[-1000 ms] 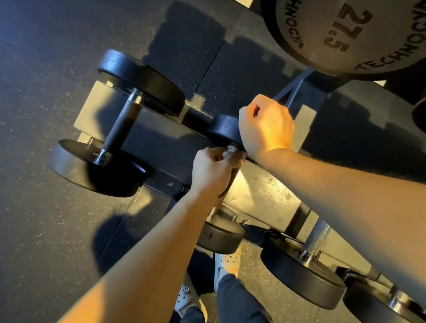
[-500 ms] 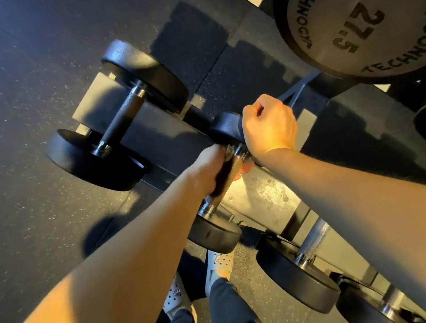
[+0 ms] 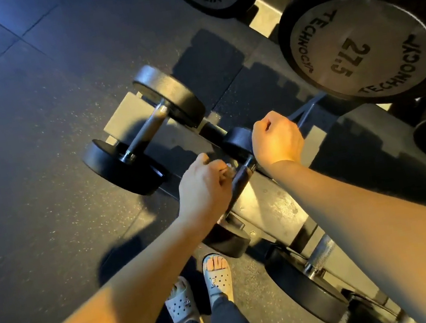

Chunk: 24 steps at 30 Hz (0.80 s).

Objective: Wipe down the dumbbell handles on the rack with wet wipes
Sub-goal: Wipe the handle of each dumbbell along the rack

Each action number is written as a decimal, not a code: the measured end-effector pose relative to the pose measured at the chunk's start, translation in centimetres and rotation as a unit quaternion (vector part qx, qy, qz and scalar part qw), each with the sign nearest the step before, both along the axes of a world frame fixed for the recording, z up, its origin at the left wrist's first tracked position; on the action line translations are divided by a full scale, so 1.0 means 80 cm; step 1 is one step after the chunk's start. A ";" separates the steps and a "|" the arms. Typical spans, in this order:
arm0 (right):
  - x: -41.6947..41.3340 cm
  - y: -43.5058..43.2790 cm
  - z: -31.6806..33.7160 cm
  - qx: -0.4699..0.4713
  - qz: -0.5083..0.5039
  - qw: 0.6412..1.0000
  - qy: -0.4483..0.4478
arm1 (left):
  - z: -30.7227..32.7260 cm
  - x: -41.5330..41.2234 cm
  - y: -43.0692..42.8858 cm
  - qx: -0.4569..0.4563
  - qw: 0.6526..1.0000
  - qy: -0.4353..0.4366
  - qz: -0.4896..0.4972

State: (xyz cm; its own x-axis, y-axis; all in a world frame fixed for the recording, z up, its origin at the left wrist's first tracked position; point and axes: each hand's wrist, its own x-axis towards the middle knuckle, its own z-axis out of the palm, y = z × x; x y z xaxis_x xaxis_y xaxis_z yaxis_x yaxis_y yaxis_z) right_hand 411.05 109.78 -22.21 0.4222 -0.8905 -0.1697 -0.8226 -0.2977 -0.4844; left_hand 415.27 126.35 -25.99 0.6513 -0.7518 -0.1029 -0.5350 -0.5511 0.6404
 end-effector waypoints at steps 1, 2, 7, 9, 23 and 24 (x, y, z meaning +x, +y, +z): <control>0.000 -0.001 0.002 0.015 0.002 1.000 0.001 | 0.009 0.008 0.010 -0.001 0.999 0.044 0.029; 0.001 -0.001 0.004 0.037 -0.002 0.999 0.003 | 0.017 0.016 0.020 0.000 0.996 0.070 0.052; -0.013 0.036 0.025 -0.033 0.085 0.993 -0.081 | 0.052 0.050 0.057 -0.004 0.996 0.070 0.051; -0.016 0.078 0.035 0.000 0.168 0.971 -0.168 | 0.060 0.059 0.063 -0.002 0.991 0.109 0.080; 0.065 0.152 -0.008 0.349 0.101 0.920 -0.145 | 0.053 0.134 0.133 -0.006 0.923 0.165 0.347; 0.075 0.149 -0.014 0.310 0.127 0.931 -0.142 | 0.046 0.147 0.139 -0.009 0.911 0.131 0.391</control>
